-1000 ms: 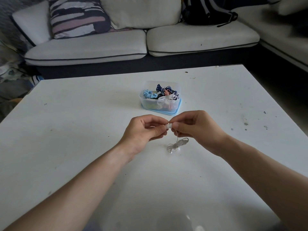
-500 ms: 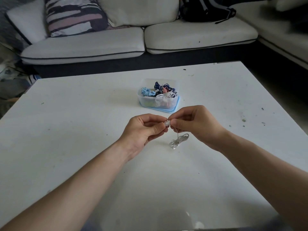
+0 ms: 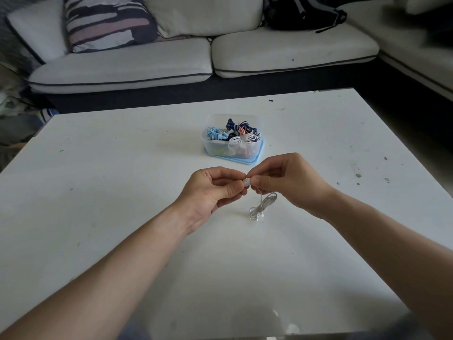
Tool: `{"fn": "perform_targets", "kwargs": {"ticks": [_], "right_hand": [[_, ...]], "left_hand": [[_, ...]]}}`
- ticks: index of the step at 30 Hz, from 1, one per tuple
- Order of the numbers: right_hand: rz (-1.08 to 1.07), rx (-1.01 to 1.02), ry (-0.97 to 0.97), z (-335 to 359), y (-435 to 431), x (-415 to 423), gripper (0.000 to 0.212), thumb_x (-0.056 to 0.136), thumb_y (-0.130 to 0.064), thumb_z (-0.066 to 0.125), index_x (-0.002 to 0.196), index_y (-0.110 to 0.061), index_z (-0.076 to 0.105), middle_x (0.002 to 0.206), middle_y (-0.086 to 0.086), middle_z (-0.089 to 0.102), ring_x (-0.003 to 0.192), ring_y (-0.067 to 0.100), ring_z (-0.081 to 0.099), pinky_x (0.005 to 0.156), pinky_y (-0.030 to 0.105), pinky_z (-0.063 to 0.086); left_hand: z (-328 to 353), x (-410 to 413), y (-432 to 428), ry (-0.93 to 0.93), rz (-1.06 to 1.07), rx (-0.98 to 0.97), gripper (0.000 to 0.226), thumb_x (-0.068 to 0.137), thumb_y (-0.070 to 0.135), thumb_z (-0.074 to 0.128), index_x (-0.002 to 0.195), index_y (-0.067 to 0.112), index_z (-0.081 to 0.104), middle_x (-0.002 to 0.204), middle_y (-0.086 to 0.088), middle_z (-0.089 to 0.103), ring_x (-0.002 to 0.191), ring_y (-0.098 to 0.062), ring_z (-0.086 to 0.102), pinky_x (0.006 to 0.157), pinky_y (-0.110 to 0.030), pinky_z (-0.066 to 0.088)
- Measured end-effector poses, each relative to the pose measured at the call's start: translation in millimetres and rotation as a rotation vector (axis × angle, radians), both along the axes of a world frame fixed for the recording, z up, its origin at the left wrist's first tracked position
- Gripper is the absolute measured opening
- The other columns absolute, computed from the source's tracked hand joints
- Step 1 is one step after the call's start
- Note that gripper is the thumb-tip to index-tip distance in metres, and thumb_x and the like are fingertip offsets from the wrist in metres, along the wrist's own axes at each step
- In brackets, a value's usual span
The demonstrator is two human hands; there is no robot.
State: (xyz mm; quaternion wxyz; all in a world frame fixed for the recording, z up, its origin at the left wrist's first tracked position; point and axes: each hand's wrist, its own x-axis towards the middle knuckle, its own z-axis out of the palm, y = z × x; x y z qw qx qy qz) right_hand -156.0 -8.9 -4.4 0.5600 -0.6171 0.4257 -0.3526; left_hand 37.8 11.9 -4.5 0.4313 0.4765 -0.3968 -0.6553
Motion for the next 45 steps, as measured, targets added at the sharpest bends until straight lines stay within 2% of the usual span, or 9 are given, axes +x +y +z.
{"fn": "perform_targets", "kwargs": {"ticks": [15,19,23,26,29,32,38,42,45], "right_hand": [[0.022,0.121,-0.077,0.2,2.1,0.5,0.007,0.091,-0.007,0.068,0.091,-0.005,0.075,0.076,0.011,0.068,0.073,0.018,0.062,0.074,0.031,0.054],[-0.030,0.224,-0.169,3.4,1.6,-0.2,0.009,0.092,-0.012,0.066,0.094,-0.006,0.073,0.078,0.008,0.067,0.074,0.017,0.063,0.070,0.028,0.054],[-0.065,0.343,-0.313,6.5,3.4,2.6,0.018,0.087,-0.018,0.067,0.099,-0.005,0.069,0.080,0.004,0.066,0.072,0.016,0.063,0.068,0.027,0.055],[-0.081,0.404,-0.406,9.5,5.7,5.7,0.018,0.081,-0.022,0.069,0.093,-0.010,0.068,0.081,0.004,0.064,0.071,0.016,0.062,0.069,0.027,0.056],[-0.159,0.418,-0.472,10.5,7.6,6.8,0.006,0.092,-0.014,0.063,0.093,-0.010,0.067,0.081,0.005,0.064,0.071,0.016,0.063,0.070,0.028,0.057],[-0.290,0.400,-0.456,8.4,7.3,5.9,0.010,0.094,-0.006,0.063,0.088,-0.011,0.068,0.081,0.006,0.065,0.072,0.018,0.064,0.073,0.032,0.056],[-0.445,0.359,-0.268,7.1,-4.2,10.9,0.006,0.092,-0.007,0.066,0.089,-0.011,0.070,0.079,0.004,0.067,0.068,0.018,0.063,0.071,0.033,0.058],[-0.499,0.339,-0.234,9.8,-38.1,21.6,0.010,0.091,0.000,0.063,0.086,-0.007,0.068,0.073,0.009,0.064,0.063,0.018,0.062,0.066,0.030,0.059],[-0.540,0.262,-0.184,10.9,-79.4,31.3,0.008,0.088,0.002,0.068,0.085,-0.005,0.069,0.070,0.011,0.064,0.060,0.020,0.063,0.066,0.029,0.060]], "left_hand": [[-6.1,3.2,-3.9,-0.002,-0.044,-0.007,0.021,0.071,0.011,0.072,0.092,0.009,0.069,0.080,-0.008,0.074,0.074,-0.016,0.071,0.067,-0.023,0.057],[-15.9,4.5,-6.6,-0.288,-0.137,-0.122,0.019,0.089,0.029,0.068,0.106,0.020,0.069,0.106,-0.002,0.074,0.098,-0.013,0.067,0.083,-0.030,0.055],[-31.1,-3.8,-4.1,-0.530,-0.355,-0.181,0.061,0.072,0.033,0.085,0.124,0.040,0.056,0.128,0.009,0.061,0.118,-0.005,0.056,0.102,-0.032,0.047],[-38.7,-15.0,-0.2,-0.666,-0.391,-0.217,0.051,0.073,0.029,0.085,0.118,0.030,0.059,0.113,0.007,0.064,0.098,-0.004,0.061,0.091,-0.032,0.052],[-37.6,-21.6,5.0,-0.566,-0.312,-0.159,0.015,0.086,0.020,0.073,0.099,0.014,0.069,0.095,-0.004,0.072,0.083,-0.015,0.069,0.071,-0.032,0.058],[-31.6,-18.1,3.2,-0.454,-0.206,-0.093,0.013,0.090,0.013,0.066,0.097,0.001,0.066,0.085,-0.012,0.072,0.073,-0.019,0.069,0.066,-0.028,0.057],[-11.2,-6.4,-23.1,-0.242,-0.030,0.047,0.007,0.092,0.006,0.063,0.095,0.010,0.067,0.080,-0.005,0.071,0.068,-0.016,0.067,0.061,-0.022,0.055],[-1.6,-0.8,-65.6,-0.364,0.034,-0.013,0.004,0.089,0.011,0.069,0.088,0.014,0.068,0.081,-0.008,0.066,0.065,-0.015,0.062,0.065,-0.023,0.058],[-0.8,9.1,-110.8,-0.654,0.085,-0.137,0.012,0.086,0.015,0.071,0.075,0.014,0.066,0.070,-0.008,0.062,0.059,-0.020,0.056,0.065,-0.028,0.053]]}}
